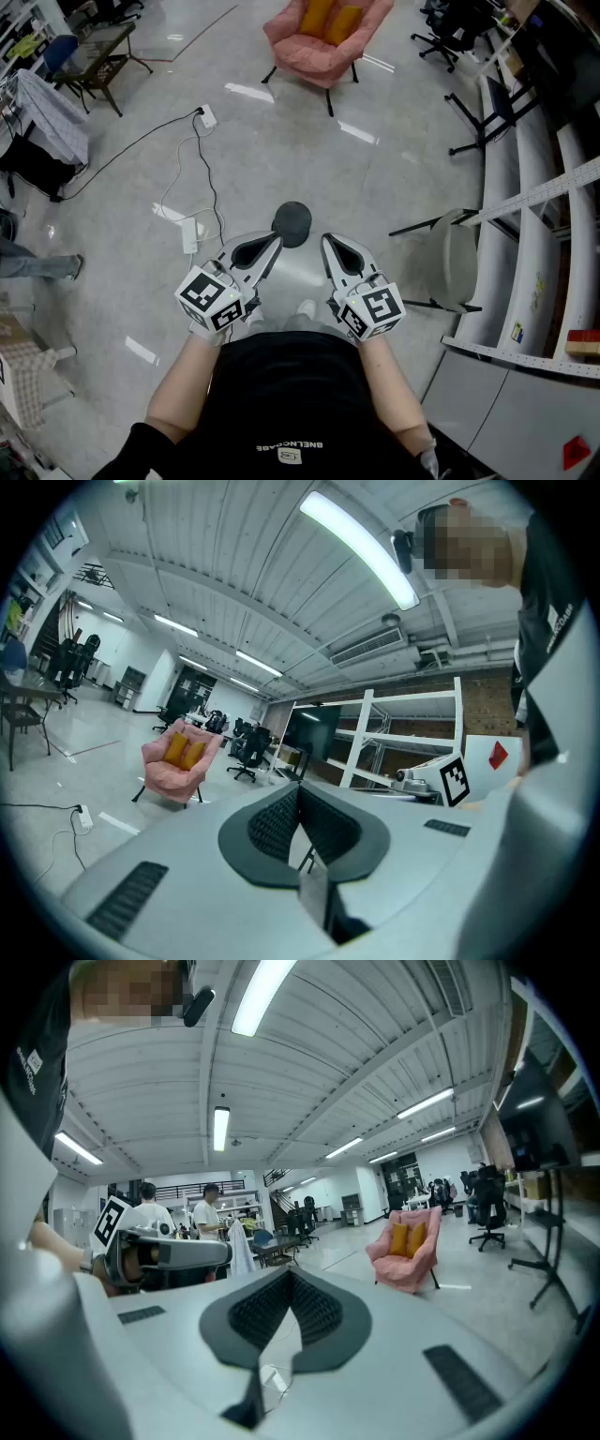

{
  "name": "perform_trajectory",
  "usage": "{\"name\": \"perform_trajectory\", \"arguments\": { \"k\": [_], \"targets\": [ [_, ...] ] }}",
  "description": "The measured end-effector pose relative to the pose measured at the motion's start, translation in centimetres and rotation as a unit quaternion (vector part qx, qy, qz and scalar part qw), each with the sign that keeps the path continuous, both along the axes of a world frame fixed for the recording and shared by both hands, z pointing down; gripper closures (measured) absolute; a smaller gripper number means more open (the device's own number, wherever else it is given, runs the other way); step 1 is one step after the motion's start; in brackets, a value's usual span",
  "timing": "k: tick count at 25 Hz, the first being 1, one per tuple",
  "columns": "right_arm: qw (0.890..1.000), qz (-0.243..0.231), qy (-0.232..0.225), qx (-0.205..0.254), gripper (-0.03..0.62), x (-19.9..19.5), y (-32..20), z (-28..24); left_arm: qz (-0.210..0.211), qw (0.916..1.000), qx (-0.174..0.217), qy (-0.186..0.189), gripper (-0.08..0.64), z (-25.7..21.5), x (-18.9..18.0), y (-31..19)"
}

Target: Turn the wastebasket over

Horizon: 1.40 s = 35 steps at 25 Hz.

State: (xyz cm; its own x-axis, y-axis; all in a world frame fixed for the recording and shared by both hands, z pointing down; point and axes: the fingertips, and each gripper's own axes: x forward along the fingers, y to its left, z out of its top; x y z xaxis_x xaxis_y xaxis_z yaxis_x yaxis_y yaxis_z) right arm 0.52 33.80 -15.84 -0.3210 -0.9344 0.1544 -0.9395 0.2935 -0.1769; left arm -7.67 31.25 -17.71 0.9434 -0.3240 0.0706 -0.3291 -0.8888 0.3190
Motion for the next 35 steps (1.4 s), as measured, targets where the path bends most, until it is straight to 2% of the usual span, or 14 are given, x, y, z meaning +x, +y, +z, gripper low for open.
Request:
{"name": "perform_trajectory", "arguments": {
  "k": [12,16,21,24,29,35],
  "targets": [
    [1.000,0.020,0.009,-0.008,0.581,-0.8,-1.1,0.6,0.005,0.9998,0.014,-0.012,0.546,0.5,-1.9,-1.6],
    [0.999,0.042,0.011,-0.016,0.580,-0.7,-2.1,1.0,-0.001,0.9991,0.029,-0.031,0.546,1.5,-3.6,-3.1],
    [0.997,0.052,0.036,-0.035,0.578,0.5,-3.5,2.0,-0.005,0.9992,0.009,-0.038,0.546,3.1,-4.9,-4.9],
    [0.997,0.052,0.033,-0.041,0.578,1.9,-5.1,2.6,-0.018,0.9988,-0.007,-0.044,0.546,4.3,-5.0,-6.2],
    [0.998,0.045,0.020,-0.047,0.578,5.2,-9.5,4.2,-0.043,0.9972,-0.019,-0.059,0.545,5.9,-3.4,-9.8],
    [0.998,-0.013,-0.001,-0.054,0.578,10.8,-15.6,5.7,-0.111,0.9906,-0.027,-0.075,0.545,6.1,1.3,-14.6]
  ]
}}
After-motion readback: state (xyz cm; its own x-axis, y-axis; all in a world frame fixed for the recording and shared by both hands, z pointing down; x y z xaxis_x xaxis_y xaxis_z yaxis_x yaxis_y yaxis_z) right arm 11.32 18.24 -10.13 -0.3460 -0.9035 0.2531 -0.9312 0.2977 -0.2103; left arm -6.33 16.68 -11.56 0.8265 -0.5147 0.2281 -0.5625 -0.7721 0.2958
